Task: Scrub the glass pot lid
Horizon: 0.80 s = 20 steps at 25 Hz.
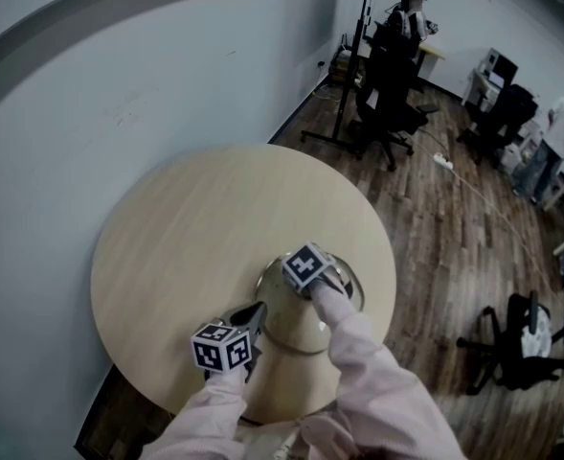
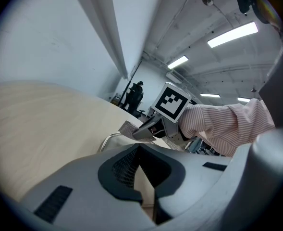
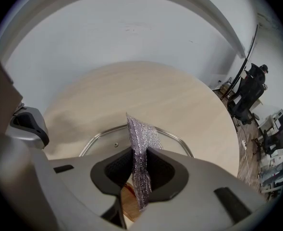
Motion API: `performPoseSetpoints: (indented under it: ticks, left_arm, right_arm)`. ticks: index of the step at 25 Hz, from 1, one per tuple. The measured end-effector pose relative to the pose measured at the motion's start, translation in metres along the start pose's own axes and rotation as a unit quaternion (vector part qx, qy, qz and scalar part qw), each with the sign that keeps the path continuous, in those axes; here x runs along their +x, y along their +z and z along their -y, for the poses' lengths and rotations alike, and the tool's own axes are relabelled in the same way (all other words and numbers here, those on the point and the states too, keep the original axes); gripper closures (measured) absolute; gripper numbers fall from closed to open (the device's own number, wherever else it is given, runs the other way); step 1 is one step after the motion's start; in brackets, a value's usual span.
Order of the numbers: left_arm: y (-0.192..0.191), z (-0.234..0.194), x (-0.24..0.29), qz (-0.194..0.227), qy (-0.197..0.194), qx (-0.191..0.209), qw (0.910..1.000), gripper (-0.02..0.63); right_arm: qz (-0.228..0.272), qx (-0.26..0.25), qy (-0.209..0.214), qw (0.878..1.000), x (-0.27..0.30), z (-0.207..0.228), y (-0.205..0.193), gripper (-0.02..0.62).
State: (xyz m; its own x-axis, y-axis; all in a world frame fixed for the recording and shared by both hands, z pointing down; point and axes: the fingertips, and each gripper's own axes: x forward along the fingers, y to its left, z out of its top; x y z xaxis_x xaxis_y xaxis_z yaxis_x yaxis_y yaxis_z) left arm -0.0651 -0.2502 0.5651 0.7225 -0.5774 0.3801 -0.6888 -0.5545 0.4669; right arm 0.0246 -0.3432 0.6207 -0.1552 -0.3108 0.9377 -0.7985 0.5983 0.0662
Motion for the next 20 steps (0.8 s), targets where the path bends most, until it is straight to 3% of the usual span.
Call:
performPoseSetpoints:
  ticks: [20]
  left_arm:
    - [-0.007,-0.004,-0.019,0.004,0.003,-0.002,1.0,0.609]
  right_arm:
    - [-0.01,-0.083,0.013,0.996,-0.001,-0.046,0.004,0.508]
